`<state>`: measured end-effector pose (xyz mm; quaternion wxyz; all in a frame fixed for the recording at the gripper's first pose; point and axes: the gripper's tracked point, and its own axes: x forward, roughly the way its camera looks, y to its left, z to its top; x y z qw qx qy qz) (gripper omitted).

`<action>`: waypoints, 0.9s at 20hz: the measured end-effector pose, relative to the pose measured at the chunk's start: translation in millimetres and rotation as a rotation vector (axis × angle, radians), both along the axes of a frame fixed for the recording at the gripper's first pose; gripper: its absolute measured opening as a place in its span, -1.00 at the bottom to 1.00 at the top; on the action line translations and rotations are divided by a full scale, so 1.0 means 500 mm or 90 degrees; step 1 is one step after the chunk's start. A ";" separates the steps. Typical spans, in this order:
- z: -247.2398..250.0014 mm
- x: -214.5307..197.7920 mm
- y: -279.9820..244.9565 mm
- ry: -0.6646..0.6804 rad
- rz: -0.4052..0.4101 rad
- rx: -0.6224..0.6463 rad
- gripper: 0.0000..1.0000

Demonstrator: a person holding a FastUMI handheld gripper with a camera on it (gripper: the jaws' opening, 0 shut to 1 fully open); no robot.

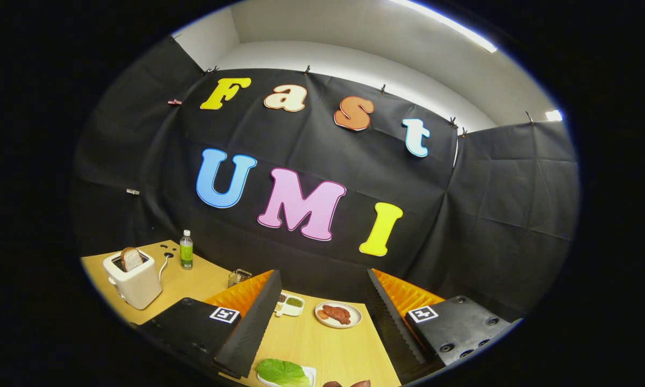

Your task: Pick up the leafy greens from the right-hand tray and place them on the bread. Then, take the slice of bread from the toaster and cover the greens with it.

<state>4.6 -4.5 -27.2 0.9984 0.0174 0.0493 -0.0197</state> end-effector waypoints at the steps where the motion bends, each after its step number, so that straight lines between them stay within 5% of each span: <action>1: -0.002 -0.001 -0.005 -0.002 -0.001 0.001 0.95; 9: -0.036 0.005 0.026 0.017 0.080 0.010 0.95; 18: -0.294 -0.036 0.087 0.187 0.252 0.010 0.95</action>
